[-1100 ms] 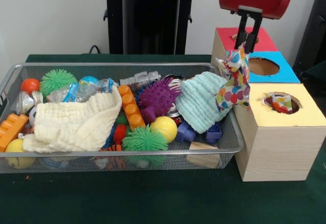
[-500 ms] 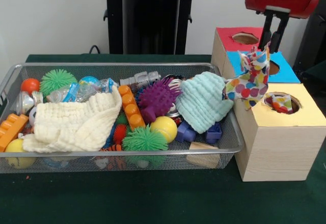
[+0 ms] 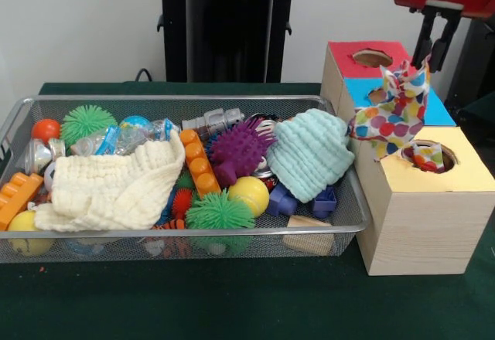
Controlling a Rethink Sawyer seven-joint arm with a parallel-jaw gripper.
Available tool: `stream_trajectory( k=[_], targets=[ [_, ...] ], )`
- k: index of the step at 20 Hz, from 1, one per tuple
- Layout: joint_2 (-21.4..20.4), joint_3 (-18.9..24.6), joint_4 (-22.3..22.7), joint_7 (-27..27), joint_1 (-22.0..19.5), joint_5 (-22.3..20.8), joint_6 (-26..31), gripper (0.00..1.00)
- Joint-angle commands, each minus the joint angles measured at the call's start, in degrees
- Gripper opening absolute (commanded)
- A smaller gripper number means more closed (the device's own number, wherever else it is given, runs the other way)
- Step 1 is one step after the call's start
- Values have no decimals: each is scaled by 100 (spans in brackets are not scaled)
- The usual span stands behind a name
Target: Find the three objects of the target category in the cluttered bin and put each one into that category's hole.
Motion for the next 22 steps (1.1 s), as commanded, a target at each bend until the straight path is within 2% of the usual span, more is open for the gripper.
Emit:
stream_trajectory(
  k=[1, 4, 11, 13, 18, 22],
  targets=[
    [249, 349, -34, 1319, 22, 214, 755, 0],
    [278, 367, 19, 1313, 25, 255, 610, 0],
    [338, 333, -108, 1298, 58, 299, 703, 0],
    [393, 357, 37, 1226, 44, 303, 308, 0],
    [409, 342, 299, 1032, -26, 218, 50, 0],
    [536, 343, 557, 851, -127, 103, -423, 0]
  ],
)
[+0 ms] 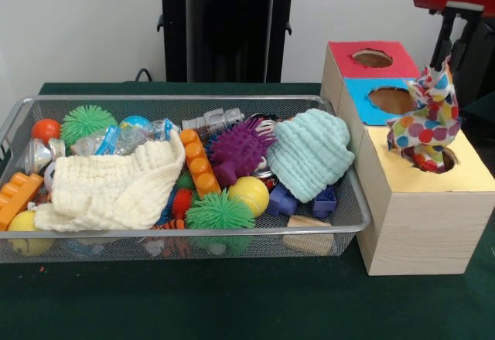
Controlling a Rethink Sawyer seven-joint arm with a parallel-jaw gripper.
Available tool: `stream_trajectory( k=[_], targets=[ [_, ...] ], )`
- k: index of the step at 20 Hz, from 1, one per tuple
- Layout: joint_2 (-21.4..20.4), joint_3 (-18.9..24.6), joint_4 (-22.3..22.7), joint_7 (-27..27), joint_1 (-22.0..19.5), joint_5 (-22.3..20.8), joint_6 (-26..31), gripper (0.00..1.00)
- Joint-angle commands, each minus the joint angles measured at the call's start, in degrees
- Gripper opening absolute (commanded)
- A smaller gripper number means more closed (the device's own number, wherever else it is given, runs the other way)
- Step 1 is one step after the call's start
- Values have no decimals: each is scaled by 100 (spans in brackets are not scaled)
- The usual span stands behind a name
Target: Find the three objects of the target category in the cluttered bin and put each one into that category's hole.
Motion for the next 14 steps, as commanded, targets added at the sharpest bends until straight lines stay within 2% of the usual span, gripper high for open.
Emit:
stream_trajectory(
  k=[1, 6, 14],
  targets=[
    [452, 317, 656, 861, -222, -91, -462, 0],
    [386, 347, 735, 734, -265, -73, -473, 0],
    [764, 400, 658, 631, -383, -182, -945, 0]
  ],
)
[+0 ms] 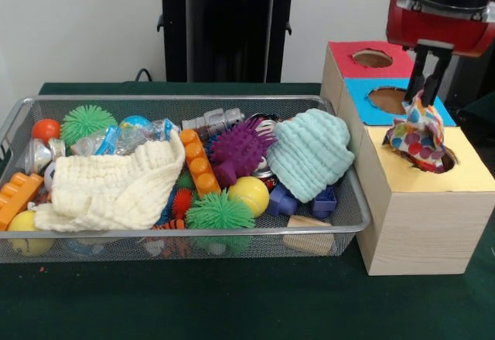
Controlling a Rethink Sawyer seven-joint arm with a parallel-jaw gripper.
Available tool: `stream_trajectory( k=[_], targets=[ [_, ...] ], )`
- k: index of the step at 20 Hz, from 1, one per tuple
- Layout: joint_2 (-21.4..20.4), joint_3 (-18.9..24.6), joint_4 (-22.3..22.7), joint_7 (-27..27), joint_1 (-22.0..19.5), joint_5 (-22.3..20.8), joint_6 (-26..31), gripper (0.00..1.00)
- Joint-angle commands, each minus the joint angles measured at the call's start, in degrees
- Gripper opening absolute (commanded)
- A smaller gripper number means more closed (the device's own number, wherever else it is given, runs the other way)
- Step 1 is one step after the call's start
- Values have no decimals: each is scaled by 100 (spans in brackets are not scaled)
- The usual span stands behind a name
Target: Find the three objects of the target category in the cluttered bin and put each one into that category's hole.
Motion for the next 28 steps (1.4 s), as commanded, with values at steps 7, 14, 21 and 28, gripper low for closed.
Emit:
stream_trajectory(
  k=[7, 14, 21, 28],
  targets=[
    [651, 483, 304, 593, -305, -126, -493, 0],
    [1032, 618, -70, 549, -352, -84, -695, 0],
    [1190, 538, -521, 1002, -75, 98, -277, 0],
    [1235, 467, -792, 1320, 74, 256, 33, 0]
  ],
)
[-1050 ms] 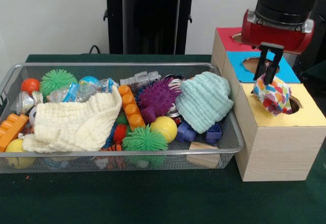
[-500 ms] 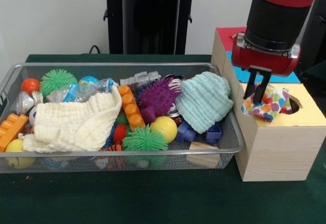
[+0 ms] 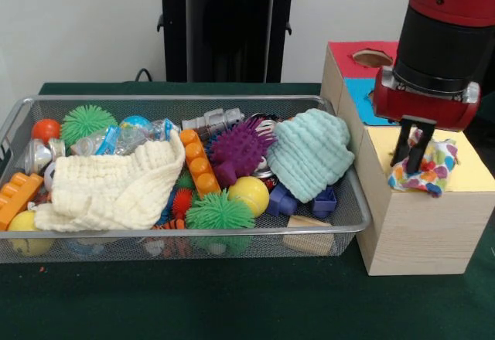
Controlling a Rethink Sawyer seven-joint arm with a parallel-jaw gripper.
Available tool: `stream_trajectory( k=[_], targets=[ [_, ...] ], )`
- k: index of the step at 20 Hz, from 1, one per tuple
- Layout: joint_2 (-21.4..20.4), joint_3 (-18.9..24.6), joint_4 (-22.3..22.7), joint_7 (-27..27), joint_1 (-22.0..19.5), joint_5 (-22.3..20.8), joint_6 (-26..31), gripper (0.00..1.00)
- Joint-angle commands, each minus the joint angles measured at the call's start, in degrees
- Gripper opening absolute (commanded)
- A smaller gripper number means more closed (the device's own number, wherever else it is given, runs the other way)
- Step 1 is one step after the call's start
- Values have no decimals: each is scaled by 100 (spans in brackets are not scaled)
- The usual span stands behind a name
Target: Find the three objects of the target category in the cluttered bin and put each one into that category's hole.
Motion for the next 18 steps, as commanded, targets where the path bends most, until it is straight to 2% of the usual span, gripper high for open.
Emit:
stream_trajectory(
  k=[1, 11, 12, 14, 15, 18],
  targets=[
    [334, 408, -268, 1404, 153, 256, 635, 0],
    [54, 221, -414, 1688, 406, 467, 1442, 0],
    [24, 216, -341, 1658, 411, 477, 1451, 0],
    [-106, 155, 24, 1565, 405, 468, 1242, 0],
    [-168, 172, 341, 1369, 333, 433, 1120, 0],
    [-247, 184, 840, 1134, 218, 381, 805, 0]
  ],
)
